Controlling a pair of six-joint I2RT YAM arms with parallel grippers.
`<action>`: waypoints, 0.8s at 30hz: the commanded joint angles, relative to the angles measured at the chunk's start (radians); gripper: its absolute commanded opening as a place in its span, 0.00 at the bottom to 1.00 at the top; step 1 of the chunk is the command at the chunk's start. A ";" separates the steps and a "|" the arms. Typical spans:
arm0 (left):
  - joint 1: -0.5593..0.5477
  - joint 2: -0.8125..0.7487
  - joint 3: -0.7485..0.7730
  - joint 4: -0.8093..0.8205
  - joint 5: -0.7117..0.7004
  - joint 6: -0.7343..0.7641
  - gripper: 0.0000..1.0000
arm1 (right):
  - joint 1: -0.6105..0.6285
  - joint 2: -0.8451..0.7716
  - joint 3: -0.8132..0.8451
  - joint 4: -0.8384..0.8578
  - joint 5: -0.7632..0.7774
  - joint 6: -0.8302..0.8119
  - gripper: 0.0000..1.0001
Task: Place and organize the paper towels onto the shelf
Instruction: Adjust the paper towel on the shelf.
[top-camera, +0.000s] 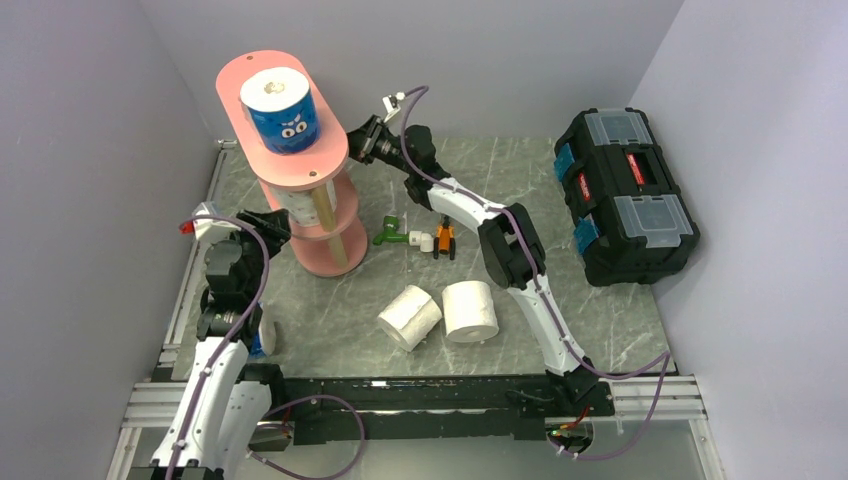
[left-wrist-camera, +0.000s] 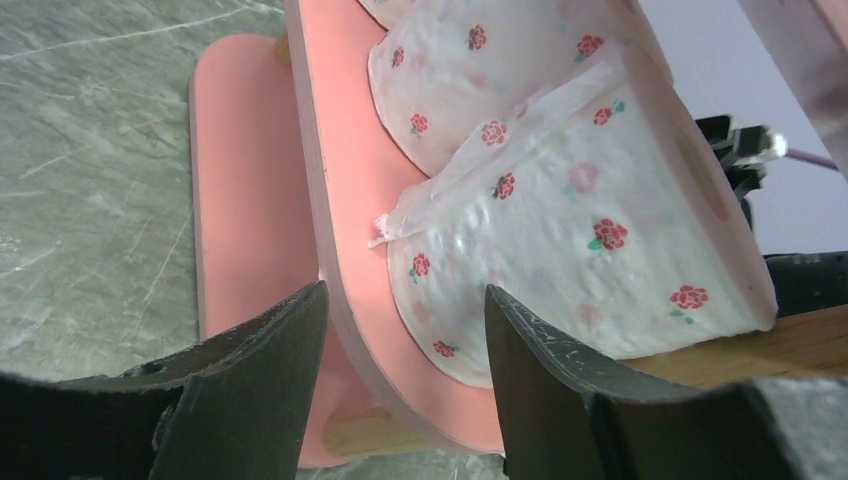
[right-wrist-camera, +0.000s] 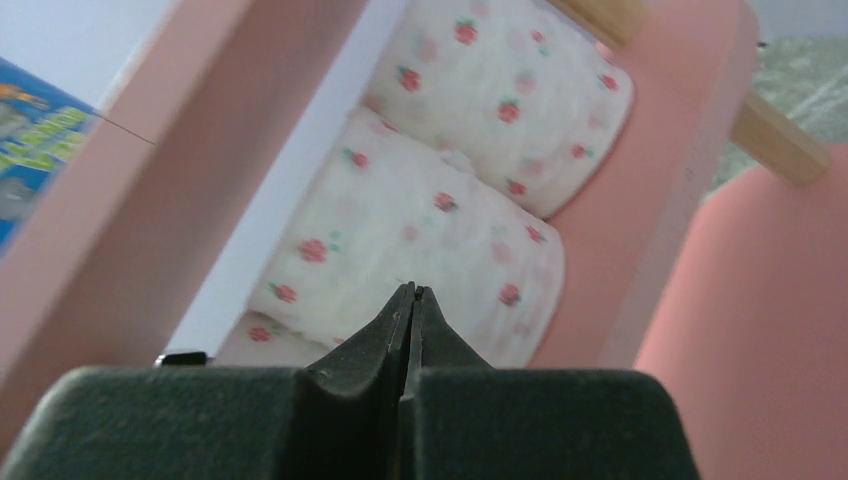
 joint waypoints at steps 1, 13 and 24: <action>0.010 0.010 0.004 0.093 0.041 -0.005 0.64 | -0.005 0.015 0.145 -0.007 -0.057 0.016 0.00; 0.010 0.079 0.012 0.140 0.086 -0.032 0.64 | -0.001 0.046 0.207 -0.056 -0.110 0.014 0.00; 0.010 0.058 -0.002 0.134 0.092 -0.048 0.64 | 0.016 0.071 0.252 -0.078 -0.134 0.010 0.00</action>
